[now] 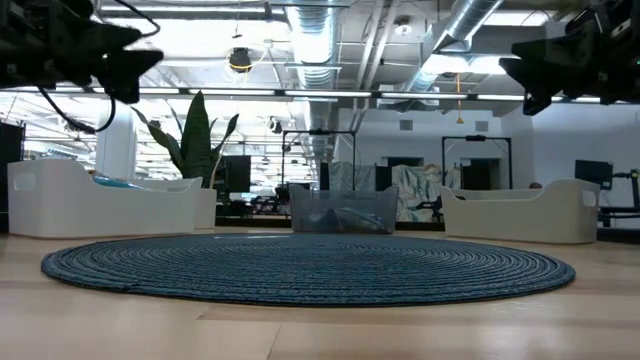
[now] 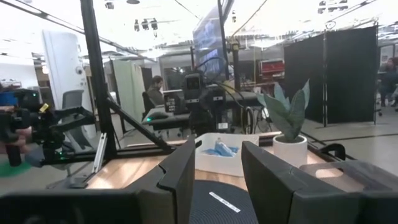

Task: Pick and place Granola Bars by type
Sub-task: Return to Home Position

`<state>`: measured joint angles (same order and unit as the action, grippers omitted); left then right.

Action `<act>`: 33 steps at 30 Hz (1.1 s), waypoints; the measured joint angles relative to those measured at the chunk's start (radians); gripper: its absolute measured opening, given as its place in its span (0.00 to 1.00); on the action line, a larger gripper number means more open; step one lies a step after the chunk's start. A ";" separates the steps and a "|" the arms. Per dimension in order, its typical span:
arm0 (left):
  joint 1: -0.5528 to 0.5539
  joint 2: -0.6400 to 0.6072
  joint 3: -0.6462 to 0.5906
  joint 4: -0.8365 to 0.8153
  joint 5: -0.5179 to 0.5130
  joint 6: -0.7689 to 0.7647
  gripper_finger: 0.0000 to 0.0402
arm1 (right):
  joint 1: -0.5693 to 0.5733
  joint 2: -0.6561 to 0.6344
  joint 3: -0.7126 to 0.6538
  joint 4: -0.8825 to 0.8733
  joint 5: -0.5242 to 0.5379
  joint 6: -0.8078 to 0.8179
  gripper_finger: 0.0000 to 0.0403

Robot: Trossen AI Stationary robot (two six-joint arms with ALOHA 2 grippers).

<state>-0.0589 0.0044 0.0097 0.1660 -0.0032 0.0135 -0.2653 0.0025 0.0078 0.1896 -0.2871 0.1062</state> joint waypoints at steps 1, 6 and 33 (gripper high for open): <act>0.000 0.001 0.000 -0.016 0.000 -0.010 0.51 | 0.000 0.000 0.000 -0.001 0.000 0.000 0.31; 0.000 0.000 0.000 -0.026 0.025 -0.021 0.51 | 0.001 0.000 0.000 -0.002 0.000 0.000 0.31; 0.000 0.002 -0.002 -0.121 0.069 -0.064 0.50 | 0.003 0.000 -0.002 -0.134 0.000 0.044 0.31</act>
<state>-0.0593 0.0063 0.0074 0.0451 0.0654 -0.0505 -0.2626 0.0025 0.0059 0.0559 -0.2871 0.1505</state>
